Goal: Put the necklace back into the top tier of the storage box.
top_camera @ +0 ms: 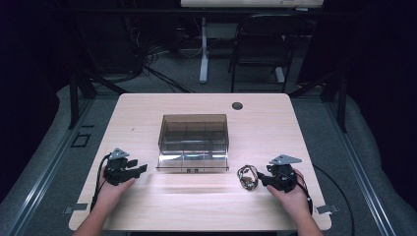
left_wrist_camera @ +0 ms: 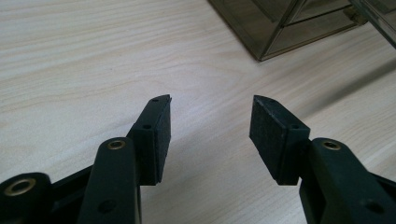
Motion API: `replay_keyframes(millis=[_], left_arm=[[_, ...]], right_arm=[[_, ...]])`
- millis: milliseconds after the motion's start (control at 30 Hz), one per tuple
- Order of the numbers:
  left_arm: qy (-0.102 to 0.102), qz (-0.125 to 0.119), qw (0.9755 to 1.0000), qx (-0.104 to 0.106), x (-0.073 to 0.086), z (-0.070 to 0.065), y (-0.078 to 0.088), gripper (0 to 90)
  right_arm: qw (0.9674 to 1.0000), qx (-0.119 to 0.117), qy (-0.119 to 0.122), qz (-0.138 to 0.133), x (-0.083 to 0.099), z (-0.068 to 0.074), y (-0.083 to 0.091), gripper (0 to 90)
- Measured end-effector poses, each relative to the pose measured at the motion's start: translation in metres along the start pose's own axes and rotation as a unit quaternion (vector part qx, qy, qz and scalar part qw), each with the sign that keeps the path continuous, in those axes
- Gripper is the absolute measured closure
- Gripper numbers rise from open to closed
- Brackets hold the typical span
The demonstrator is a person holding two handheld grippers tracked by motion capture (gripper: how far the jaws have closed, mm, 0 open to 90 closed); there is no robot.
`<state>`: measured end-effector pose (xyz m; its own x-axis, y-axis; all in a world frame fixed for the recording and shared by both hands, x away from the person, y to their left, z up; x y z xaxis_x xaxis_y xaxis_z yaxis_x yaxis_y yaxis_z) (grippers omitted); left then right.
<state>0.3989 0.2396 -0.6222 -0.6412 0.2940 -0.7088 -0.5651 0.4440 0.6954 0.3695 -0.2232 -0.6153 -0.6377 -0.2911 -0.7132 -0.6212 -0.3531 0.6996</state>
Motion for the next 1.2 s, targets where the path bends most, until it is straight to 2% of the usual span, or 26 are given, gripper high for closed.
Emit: replay_keyframes(millis=[167,500,600,700,867,933,1167,1200], left_arm=[[0.004,-0.006,1.0,-0.003,0.0,0.001,0.001,48.2],[0.001,-0.007,1.0,-0.001,-0.001,0.0,0.001,48.2],[0.0,-0.004,1.0,0.0,-0.001,-0.001,0.0,48.2],[0.002,-0.005,1.0,0.0,-0.002,-0.001,0.0,48.2],[0.0,-0.005,1.0,0.0,-0.002,-0.001,-0.001,48.3],[-0.001,-0.004,1.0,0.0,-0.001,-0.001,0.0,48.2],[0.0,-0.003,1.0,0.0,0.0,-0.001,0.0,48.2],[0.001,-0.01,0.9999,-0.009,-0.001,0.0,0.0,48.2]], right_arm=[[1.0,0.002,0.005,-0.001,-0.001,0.003,-0.001,50.7],[0.9988,-0.02,0.045,0.004,-0.001,0.018,-0.001,51.9],[0.9979,-0.031,0.057,-0.004,-0.003,0.028,0.0,50.9],[0.9971,-0.034,0.068,-0.005,-0.004,0.031,0.0,49.7],[0.9963,-0.048,0.071,-0.005,-0.004,0.038,-0.002,48.7],[0.9956,-0.051,0.079,0.002,-0.003,0.04,-0.002,48.7],[0.9946,-0.06,0.083,0.018,-0.001,0.047,-0.007,45.9],[0.9945,-0.06,0.084,0.018,-0.001,0.048,-0.008,45.4]])
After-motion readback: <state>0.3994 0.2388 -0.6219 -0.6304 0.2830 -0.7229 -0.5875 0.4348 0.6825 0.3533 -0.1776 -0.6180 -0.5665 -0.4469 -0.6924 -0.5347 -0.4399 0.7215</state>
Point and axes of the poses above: each handheld gripper's, and its own axes: y roughly backward along the jaws, x roughly out of its underside, z roughly to its left, the point moved 8 cm from there along -y, roughly forward along the jaws, and after that the axes turned 2 degrees about -y, right-handed, at the moved point
